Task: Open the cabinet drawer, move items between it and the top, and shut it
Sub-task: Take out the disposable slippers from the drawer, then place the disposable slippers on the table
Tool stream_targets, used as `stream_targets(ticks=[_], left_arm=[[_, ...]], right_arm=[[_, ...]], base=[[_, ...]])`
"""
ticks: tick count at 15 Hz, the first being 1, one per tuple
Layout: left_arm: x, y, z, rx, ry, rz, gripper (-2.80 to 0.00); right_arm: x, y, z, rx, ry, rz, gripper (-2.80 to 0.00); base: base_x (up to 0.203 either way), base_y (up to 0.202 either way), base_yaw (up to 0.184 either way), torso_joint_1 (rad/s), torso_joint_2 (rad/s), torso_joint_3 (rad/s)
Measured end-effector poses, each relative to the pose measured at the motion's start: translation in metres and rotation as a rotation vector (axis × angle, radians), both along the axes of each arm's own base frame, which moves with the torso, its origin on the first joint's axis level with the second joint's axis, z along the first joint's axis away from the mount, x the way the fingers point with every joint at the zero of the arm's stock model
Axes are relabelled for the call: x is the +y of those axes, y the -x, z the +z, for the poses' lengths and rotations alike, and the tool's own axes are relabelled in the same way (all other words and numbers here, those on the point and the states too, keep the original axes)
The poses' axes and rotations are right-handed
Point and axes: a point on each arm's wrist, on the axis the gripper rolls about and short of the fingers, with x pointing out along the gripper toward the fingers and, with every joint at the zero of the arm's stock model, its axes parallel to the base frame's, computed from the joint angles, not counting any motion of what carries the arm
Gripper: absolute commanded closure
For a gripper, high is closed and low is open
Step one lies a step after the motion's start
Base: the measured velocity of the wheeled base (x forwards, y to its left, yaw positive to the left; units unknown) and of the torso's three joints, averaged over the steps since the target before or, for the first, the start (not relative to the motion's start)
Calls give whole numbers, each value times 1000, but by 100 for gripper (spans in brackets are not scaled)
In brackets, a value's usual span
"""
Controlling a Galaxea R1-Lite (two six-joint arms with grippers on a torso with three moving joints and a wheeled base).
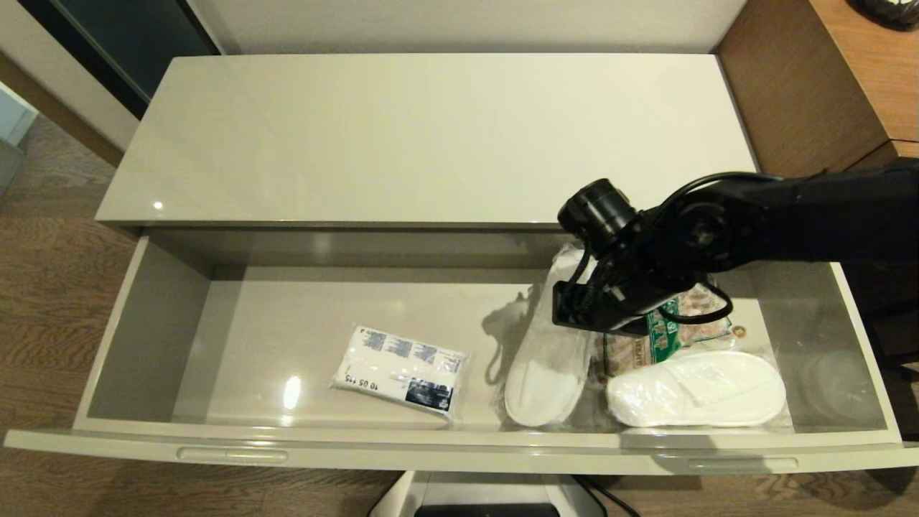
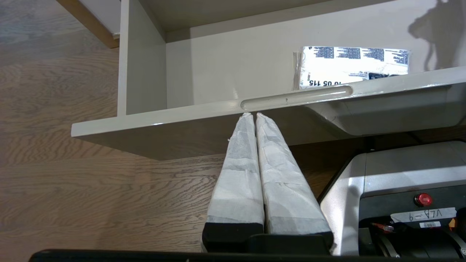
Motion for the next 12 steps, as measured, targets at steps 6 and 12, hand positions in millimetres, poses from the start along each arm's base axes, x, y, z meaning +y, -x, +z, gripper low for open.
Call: stream_targets(ticks=[6,12], left_arm=[[0,0,0,0,0,1,0],[0,0,0,0,0,1,0]], right_arm=[[-33,45,68,36,-48,20,0],[-69,79,123,-2,-135,38,0]], base=[[0,0,0,0,0,0],[0,0,0,0,0,0]])
